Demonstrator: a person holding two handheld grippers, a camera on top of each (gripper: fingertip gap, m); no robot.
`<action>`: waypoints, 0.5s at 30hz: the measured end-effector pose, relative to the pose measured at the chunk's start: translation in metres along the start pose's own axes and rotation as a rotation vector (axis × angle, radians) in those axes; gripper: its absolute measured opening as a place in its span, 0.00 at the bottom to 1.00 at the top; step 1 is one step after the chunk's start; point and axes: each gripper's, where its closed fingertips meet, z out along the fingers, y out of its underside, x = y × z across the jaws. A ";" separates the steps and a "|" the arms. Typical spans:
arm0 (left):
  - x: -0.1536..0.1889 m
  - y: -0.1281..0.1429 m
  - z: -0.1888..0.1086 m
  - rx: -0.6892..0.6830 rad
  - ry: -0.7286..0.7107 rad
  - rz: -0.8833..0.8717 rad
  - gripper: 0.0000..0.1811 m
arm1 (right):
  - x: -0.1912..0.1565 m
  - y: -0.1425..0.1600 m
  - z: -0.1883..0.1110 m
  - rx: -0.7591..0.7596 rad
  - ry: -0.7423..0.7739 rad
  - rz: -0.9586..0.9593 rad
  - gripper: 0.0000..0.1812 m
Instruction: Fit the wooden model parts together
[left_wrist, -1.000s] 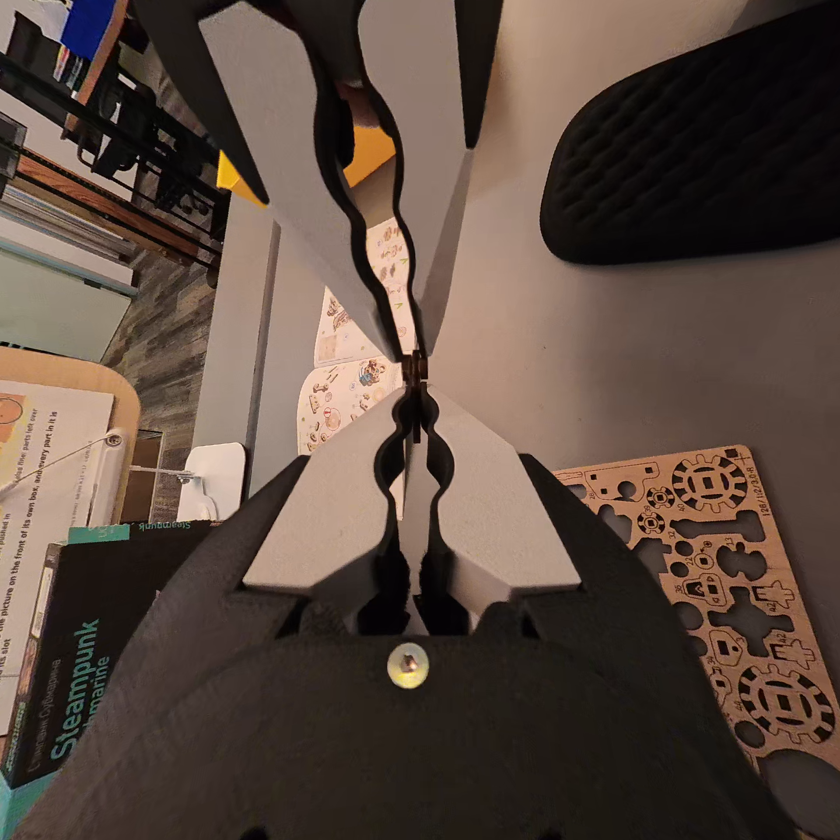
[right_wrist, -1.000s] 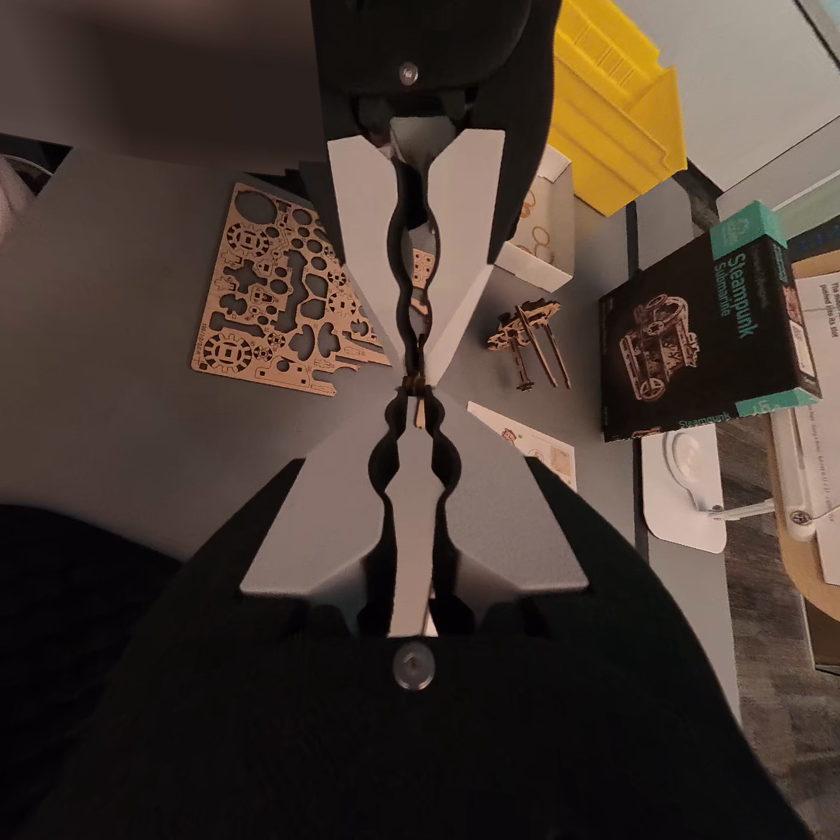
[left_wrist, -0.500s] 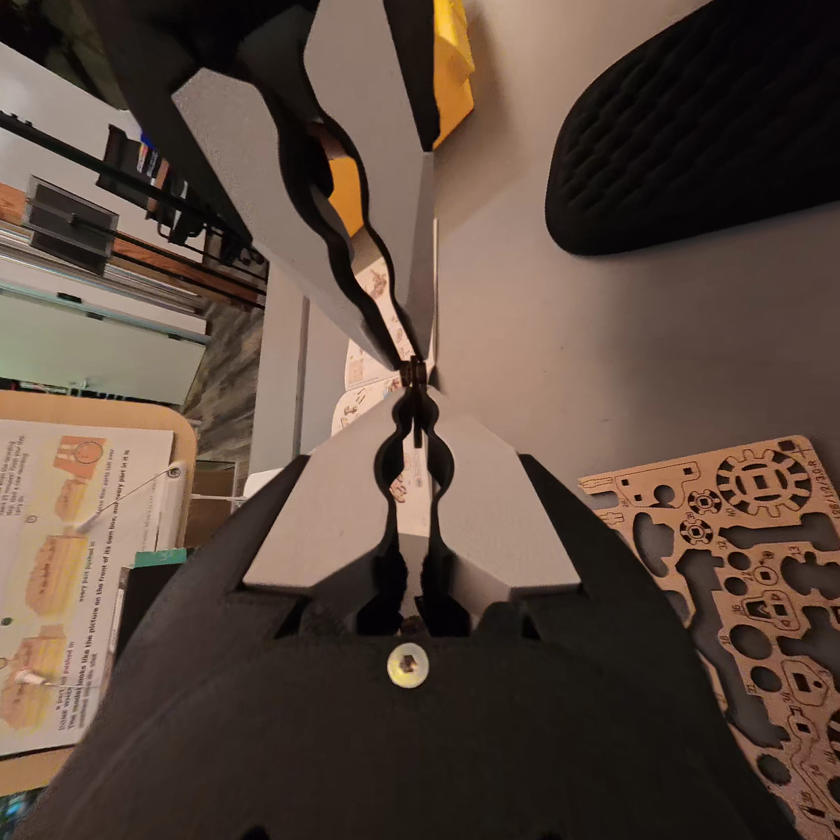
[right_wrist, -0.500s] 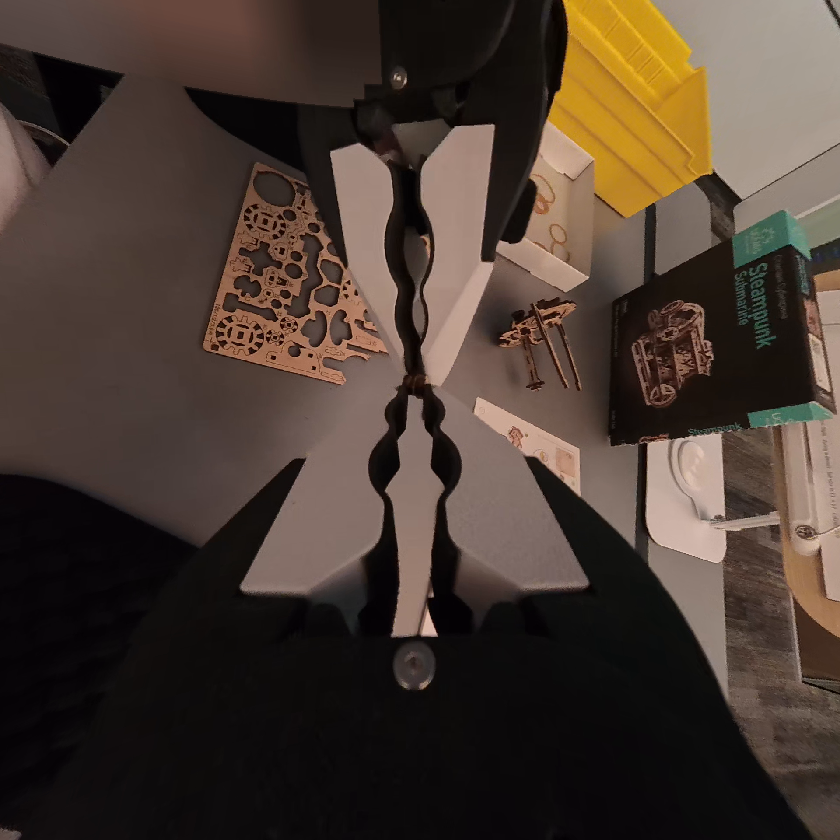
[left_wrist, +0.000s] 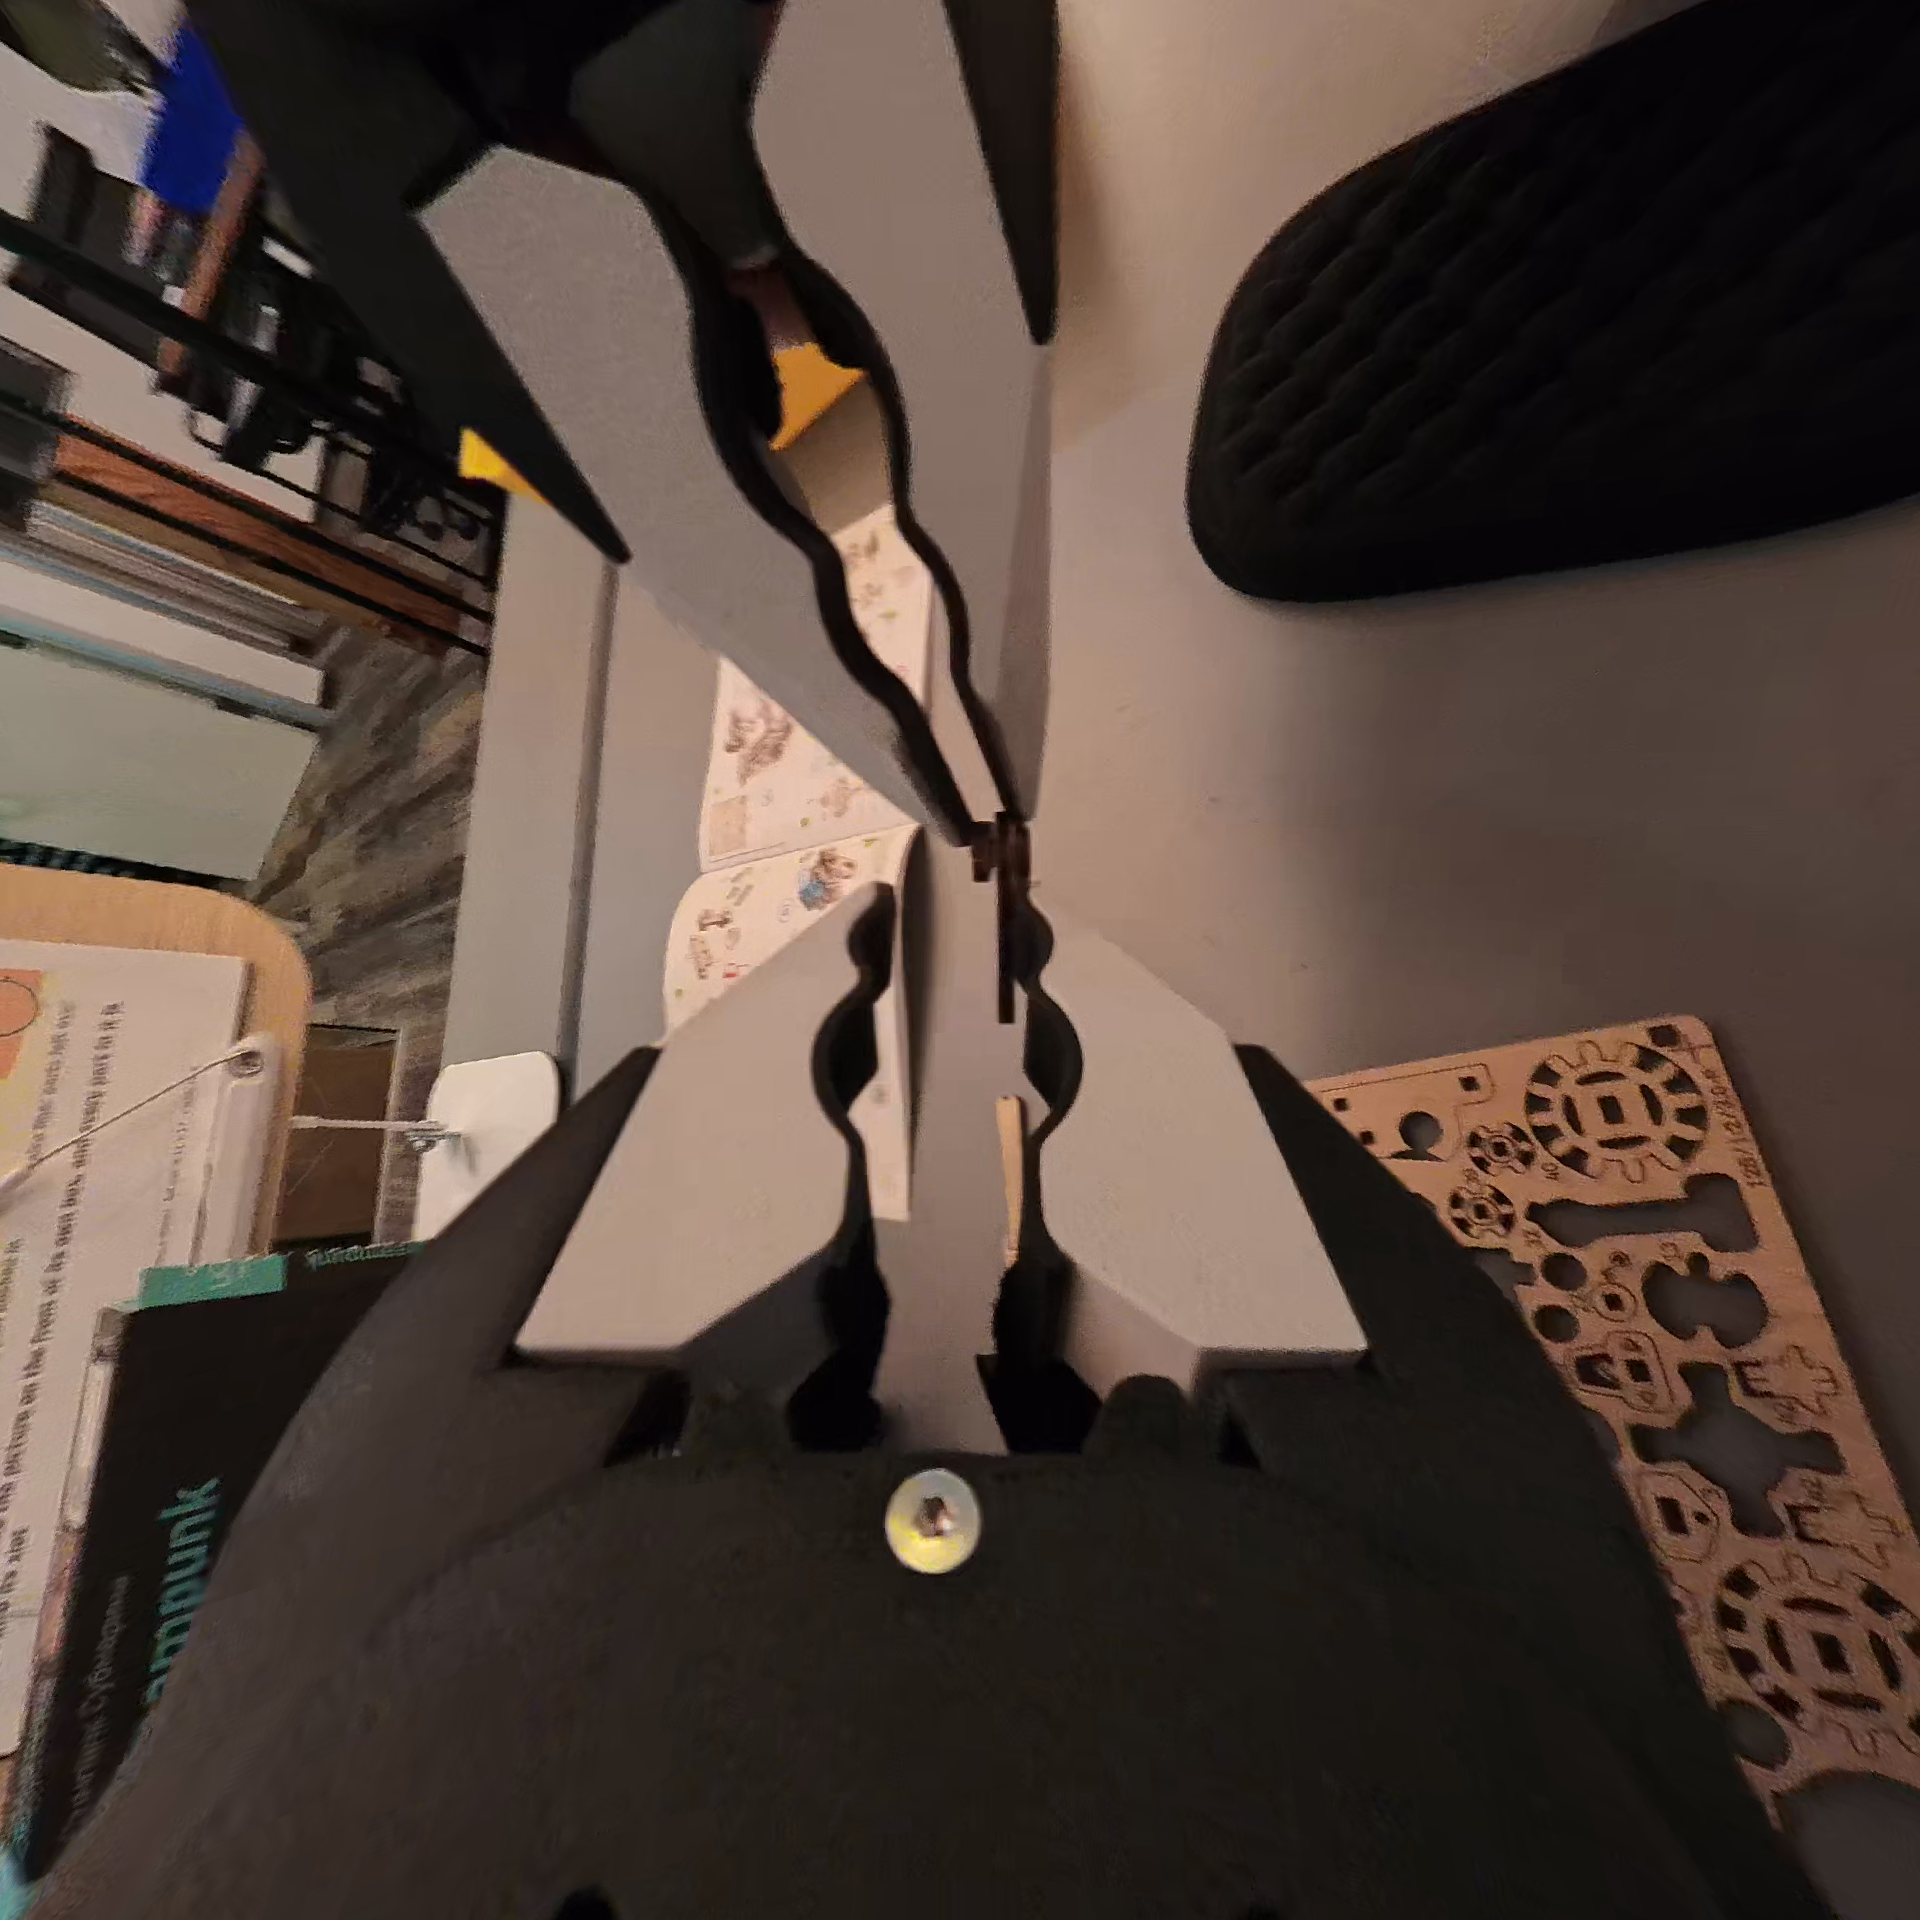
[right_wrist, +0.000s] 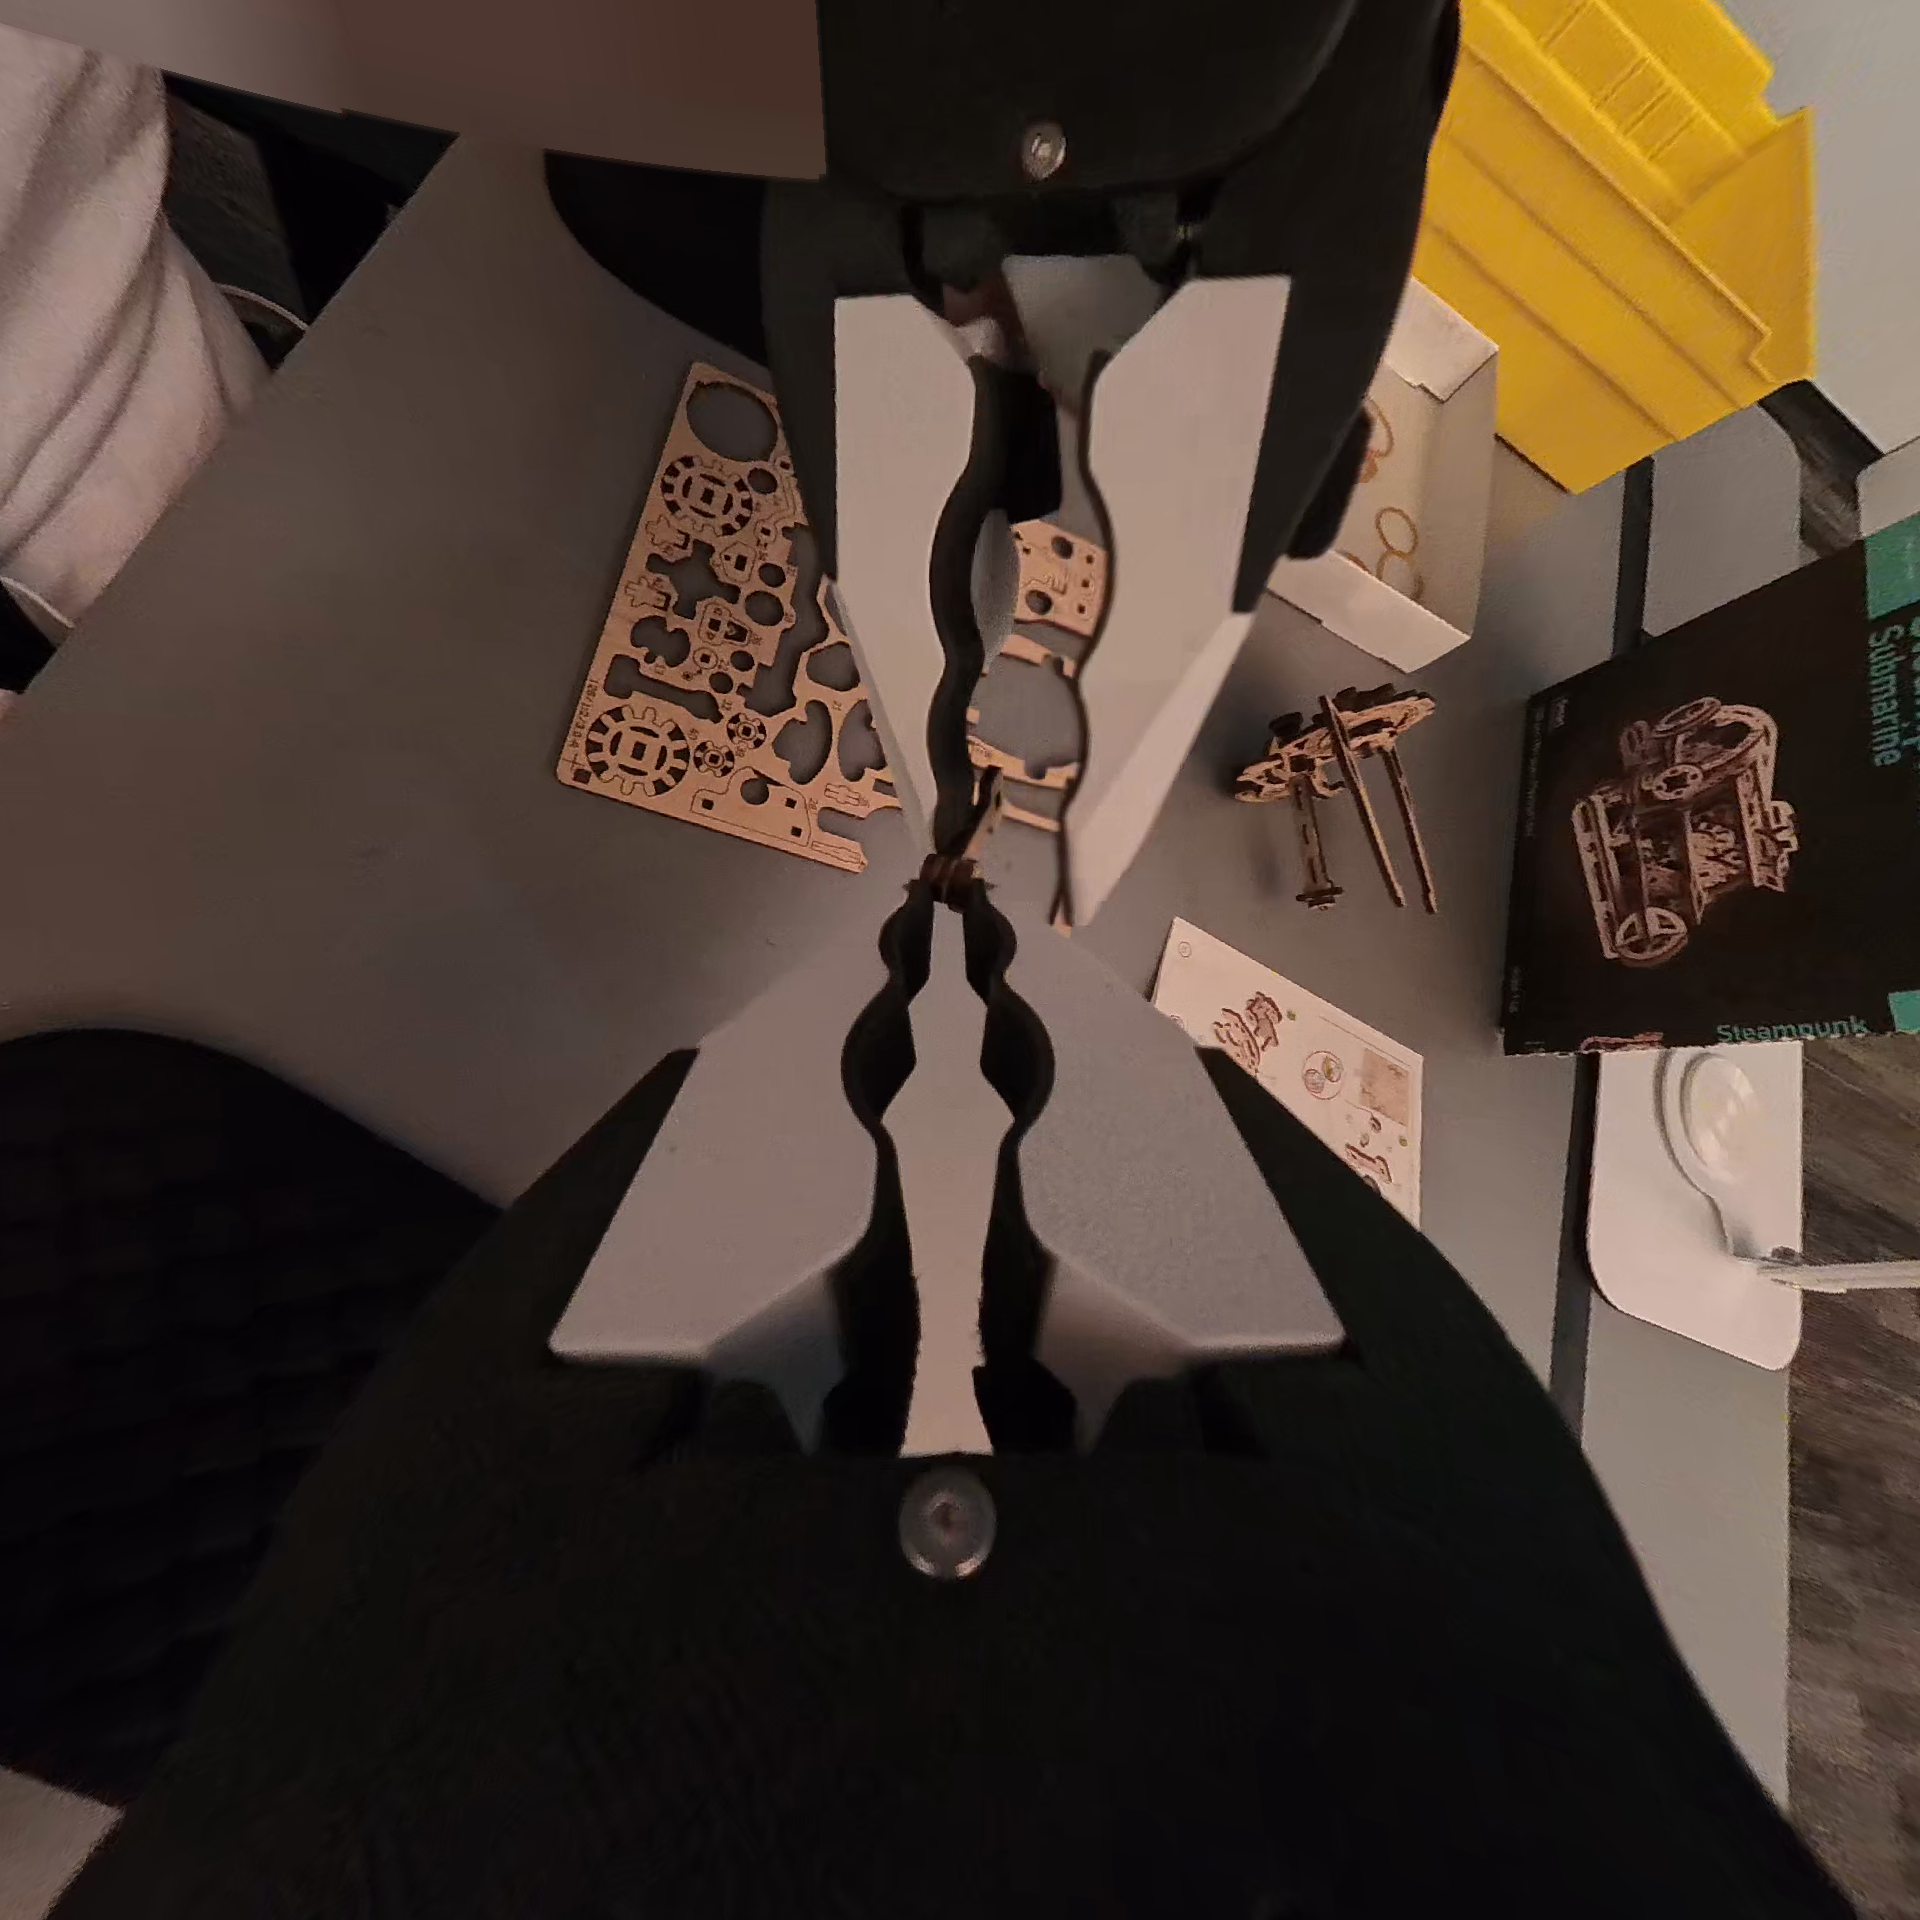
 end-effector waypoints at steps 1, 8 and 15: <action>-0.002 0.000 -0.001 0.001 -0.015 0.014 0.12 | 0.001 -0.001 0.000 0.005 0.004 0.004 0.03; -0.004 0.003 0.000 -0.020 -0.046 0.060 0.01 | 0.011 0.001 0.000 0.004 0.050 0.037 0.03; -0.008 0.008 0.001 -0.044 -0.046 -0.001 0.00 | 0.018 0.003 0.000 -0.065 0.120 0.000 0.03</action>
